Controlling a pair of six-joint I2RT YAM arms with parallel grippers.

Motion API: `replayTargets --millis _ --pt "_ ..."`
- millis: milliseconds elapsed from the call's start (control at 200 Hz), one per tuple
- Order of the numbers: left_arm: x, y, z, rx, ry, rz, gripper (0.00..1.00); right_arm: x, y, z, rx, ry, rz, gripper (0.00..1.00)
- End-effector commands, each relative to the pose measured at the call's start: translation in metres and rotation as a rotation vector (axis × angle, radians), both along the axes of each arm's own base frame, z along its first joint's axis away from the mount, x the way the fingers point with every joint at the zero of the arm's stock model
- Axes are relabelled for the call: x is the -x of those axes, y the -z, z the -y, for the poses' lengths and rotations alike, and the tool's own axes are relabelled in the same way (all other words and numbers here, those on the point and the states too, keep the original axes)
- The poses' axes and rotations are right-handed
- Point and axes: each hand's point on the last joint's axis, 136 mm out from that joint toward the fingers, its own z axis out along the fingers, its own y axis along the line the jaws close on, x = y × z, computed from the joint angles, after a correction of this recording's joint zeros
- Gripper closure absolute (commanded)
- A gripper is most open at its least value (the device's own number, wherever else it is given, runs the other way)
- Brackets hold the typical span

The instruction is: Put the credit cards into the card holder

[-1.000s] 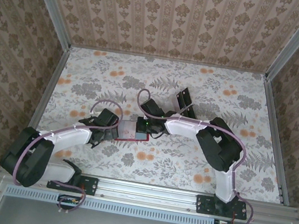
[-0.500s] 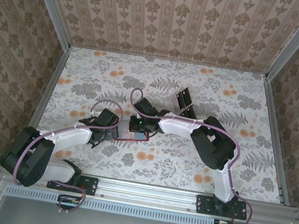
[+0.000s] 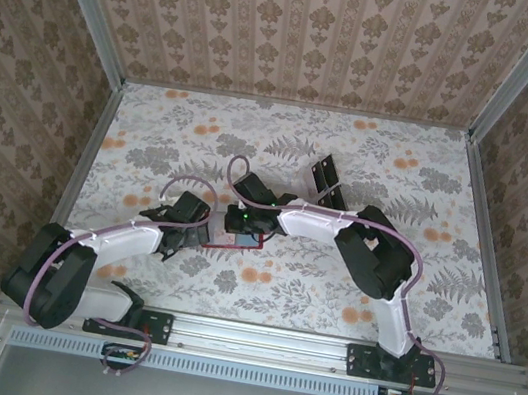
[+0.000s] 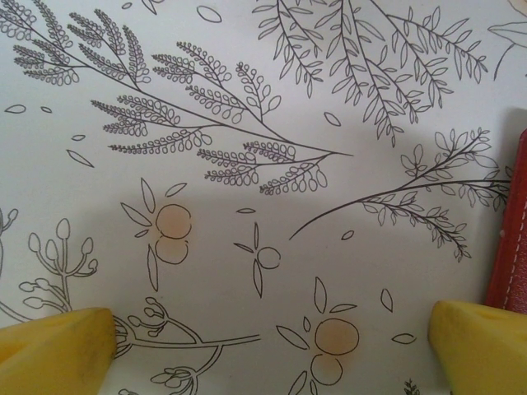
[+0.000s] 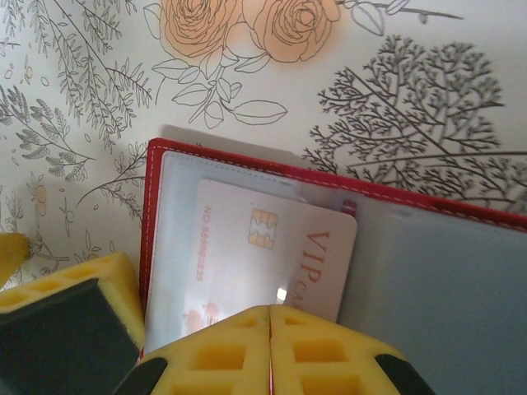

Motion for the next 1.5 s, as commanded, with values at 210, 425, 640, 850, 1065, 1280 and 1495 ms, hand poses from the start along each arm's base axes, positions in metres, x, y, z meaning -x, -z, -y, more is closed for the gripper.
replayTargets --millis 210,425,640,850,1065,1280,1495 --pt "0.005 0.025 0.023 0.108 0.057 -0.048 0.0 0.0 -0.001 0.027 0.049 0.032 0.001 0.91" --pt "0.004 0.023 0.023 0.107 0.059 -0.046 0.0 0.003 0.014 0.027 0.063 0.028 -0.026 0.91" --pt "0.005 0.026 0.024 0.107 0.06 -0.054 0.0 0.005 0.021 0.015 0.045 0.002 -0.055 0.92" --pt "0.006 0.03 0.024 0.11 0.061 -0.06 0.0 0.008 0.018 0.002 0.021 -0.019 -0.059 0.92" --pt "0.005 0.031 0.025 0.113 0.063 -0.062 0.0 0.01 0.017 -0.01 -0.007 -0.03 -0.072 0.93" --pt "0.005 0.031 0.027 0.12 0.066 -0.062 0.0 0.013 0.016 -0.022 -0.023 -0.048 -0.079 0.93" --pt "0.005 0.031 0.028 0.123 0.072 -0.065 0.0 0.015 0.017 -0.025 -0.018 -0.068 -0.083 0.91"
